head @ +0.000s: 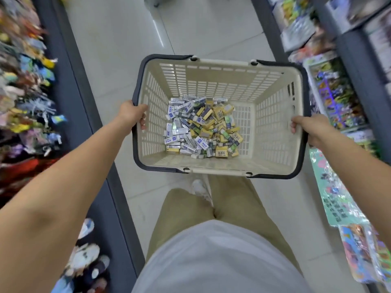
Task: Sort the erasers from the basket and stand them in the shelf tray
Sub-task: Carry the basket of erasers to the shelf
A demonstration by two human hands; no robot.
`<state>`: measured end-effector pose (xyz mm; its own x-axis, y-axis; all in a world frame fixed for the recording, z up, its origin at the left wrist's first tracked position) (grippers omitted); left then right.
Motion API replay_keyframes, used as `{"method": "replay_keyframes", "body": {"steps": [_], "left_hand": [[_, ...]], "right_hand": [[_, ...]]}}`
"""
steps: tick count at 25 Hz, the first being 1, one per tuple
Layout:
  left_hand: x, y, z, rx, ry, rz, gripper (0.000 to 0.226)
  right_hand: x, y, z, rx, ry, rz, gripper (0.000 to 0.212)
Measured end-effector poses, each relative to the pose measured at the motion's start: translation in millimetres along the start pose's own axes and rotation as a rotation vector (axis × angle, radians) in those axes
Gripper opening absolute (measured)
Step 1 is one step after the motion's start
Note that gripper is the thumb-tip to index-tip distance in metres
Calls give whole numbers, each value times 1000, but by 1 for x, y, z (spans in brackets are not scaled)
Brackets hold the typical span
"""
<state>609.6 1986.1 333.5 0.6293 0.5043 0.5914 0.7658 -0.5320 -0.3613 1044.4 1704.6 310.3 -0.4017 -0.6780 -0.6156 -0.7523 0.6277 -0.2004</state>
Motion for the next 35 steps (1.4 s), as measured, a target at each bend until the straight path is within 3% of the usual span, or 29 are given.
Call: {"method": "replay_keyframes", "body": {"steps": [2, 7, 13, 16, 20, 23, 25, 27, 35], "left_hand": [[38, -9, 46, 2, 4, 8, 11], [139, -28, 158, 12, -30, -8, 7], [270, -62, 279, -14, -3, 10, 11], [334, -80, 355, -45, 20, 38, 7], [424, -111, 452, -99, 27, 95, 9], [499, -135, 505, -119, 66, 148, 8], [545, -143, 537, -138, 85, 186, 8], [589, -144, 568, -153, 100, 220, 9], [767, -96, 702, -279, 154, 341, 7]], "right_hand": [[-42, 20, 38, -10, 7, 25, 29], [-160, 63, 138, -4, 35, -27, 8], [-295, 102, 233, 58, 46, -74, 10], [-344, 133, 278, 104, 80, -28, 13], [-410, 179, 322, 174, 113, 36, 2], [-462, 208, 344, 209, 120, 132, 18], [-492, 220, 360, 219, 127, 163, 13], [-518, 225, 379, 244, 136, 197, 2], [-605, 222, 502, 317, 209, 254, 6]]}}
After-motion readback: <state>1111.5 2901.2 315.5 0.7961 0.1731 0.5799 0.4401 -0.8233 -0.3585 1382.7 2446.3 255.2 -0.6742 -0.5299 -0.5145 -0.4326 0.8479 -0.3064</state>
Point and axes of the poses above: each hand's wrist, its own z-axis towards the middle knuckle, its own y-axis out of the palm, x = y × z, the point moved 10 cm from there along z, towards the middle knuckle, and after that the axes turned 7 degrees about -x, right-handed, at the moved point
